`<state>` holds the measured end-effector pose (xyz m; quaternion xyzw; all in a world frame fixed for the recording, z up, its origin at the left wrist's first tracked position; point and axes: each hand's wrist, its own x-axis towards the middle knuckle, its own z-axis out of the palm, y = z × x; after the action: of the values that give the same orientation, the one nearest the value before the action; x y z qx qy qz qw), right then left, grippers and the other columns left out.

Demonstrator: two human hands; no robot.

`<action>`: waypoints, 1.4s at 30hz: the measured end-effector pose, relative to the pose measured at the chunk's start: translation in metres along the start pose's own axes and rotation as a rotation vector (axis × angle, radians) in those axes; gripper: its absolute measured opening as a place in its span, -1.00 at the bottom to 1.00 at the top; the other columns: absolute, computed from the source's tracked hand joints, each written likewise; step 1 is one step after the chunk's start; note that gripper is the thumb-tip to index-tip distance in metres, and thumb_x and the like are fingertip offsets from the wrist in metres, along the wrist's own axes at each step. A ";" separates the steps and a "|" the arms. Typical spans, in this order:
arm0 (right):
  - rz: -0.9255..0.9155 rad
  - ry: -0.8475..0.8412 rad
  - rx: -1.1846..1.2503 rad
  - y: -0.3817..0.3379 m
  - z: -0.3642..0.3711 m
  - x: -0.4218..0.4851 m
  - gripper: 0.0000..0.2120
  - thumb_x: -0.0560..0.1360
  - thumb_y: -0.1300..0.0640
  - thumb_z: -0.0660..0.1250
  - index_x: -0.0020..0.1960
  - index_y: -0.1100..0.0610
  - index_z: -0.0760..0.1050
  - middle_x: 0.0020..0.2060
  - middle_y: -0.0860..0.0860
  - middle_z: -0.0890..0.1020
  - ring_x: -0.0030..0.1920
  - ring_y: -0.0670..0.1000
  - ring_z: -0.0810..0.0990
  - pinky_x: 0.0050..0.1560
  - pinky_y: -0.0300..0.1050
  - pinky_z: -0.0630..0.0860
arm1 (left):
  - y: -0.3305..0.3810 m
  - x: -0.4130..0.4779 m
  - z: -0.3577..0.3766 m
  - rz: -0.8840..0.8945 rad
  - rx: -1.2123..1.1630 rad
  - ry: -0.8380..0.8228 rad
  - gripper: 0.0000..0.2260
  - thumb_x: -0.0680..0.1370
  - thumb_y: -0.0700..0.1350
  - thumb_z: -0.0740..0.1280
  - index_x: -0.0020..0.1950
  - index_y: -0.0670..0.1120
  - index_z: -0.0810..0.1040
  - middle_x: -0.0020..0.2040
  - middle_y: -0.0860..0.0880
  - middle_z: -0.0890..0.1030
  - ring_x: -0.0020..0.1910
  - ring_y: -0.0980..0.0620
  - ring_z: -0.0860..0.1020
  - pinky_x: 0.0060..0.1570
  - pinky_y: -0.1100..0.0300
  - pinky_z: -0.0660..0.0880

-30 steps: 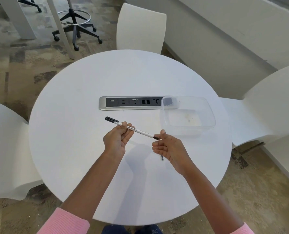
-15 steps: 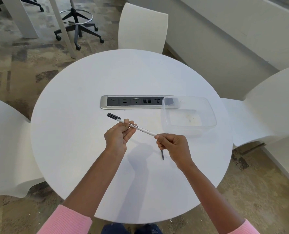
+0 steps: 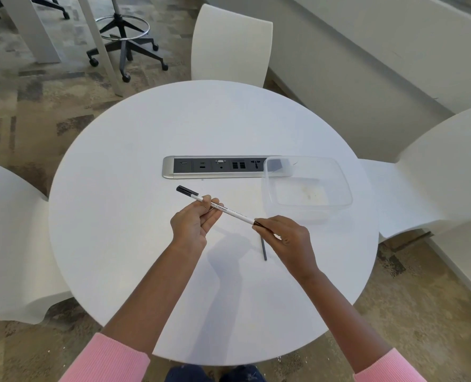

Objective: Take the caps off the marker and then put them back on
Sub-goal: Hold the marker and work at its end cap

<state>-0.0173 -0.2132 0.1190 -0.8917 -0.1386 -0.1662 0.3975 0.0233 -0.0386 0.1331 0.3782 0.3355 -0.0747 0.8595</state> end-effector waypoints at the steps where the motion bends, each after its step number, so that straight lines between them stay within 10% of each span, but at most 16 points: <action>1: -0.035 0.003 -0.028 0.001 -0.001 0.000 -0.90 0.39 0.27 0.39 -0.11 0.27 0.62 -0.33 0.12 0.65 -0.28 -0.05 0.51 -0.21 -0.36 0.42 | 0.000 0.000 0.000 -0.001 0.001 0.000 -0.89 0.50 -0.38 0.28 -0.21 -0.26 0.53 -0.50 -0.05 0.65 -0.48 0.04 0.64 -0.39 0.25 0.62; 13: -0.498 -0.018 -0.452 0.016 -0.006 0.005 -0.91 0.33 0.36 0.45 -0.18 0.33 0.60 -0.44 0.11 0.58 -0.45 0.11 0.51 -0.51 -0.14 0.46 | -0.003 0.003 0.000 -0.013 0.006 0.010 -0.90 0.49 -0.38 0.29 -0.22 -0.27 0.53 -0.51 -0.05 0.64 -0.49 0.04 0.64 -0.40 0.25 0.62; 20: 0.646 -0.094 0.516 -0.007 0.002 0.007 -0.92 0.42 0.10 0.39 -0.23 0.07 0.61 -0.38 -0.07 0.64 -0.34 -0.10 0.60 -0.28 -0.23 0.55 | 0.000 0.006 0.001 0.014 0.006 0.017 -0.88 0.50 -0.38 0.28 -0.22 -0.26 0.52 -0.52 -0.03 0.64 -0.50 0.05 0.63 -0.40 0.26 0.61; 27: 0.976 -0.211 0.896 -0.011 0.001 0.013 -0.83 0.48 0.17 0.32 -0.22 0.24 0.59 -0.48 -0.05 0.62 -0.44 -0.15 0.57 -0.35 -0.38 0.54 | -0.003 0.006 0.001 0.021 0.036 0.005 -0.90 0.50 -0.38 0.28 -0.21 -0.26 0.52 -0.51 -0.02 0.64 -0.49 0.06 0.63 -0.36 0.26 0.62; 42: 0.460 -0.163 0.332 -0.010 0.002 0.008 -0.97 0.42 0.27 0.39 -0.19 0.19 0.60 -0.35 -0.11 0.59 -0.37 -0.26 0.52 -0.25 -0.44 0.44 | 0.001 0.007 0.001 0.003 0.040 0.013 -0.91 0.48 -0.37 0.30 -0.21 -0.27 0.53 -0.51 -0.04 0.64 -0.49 0.04 0.63 -0.37 0.25 0.62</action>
<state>-0.0132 -0.2044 0.1272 -0.8329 0.0104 0.0256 0.5527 0.0295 -0.0379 0.1294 0.3963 0.3389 -0.0775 0.8498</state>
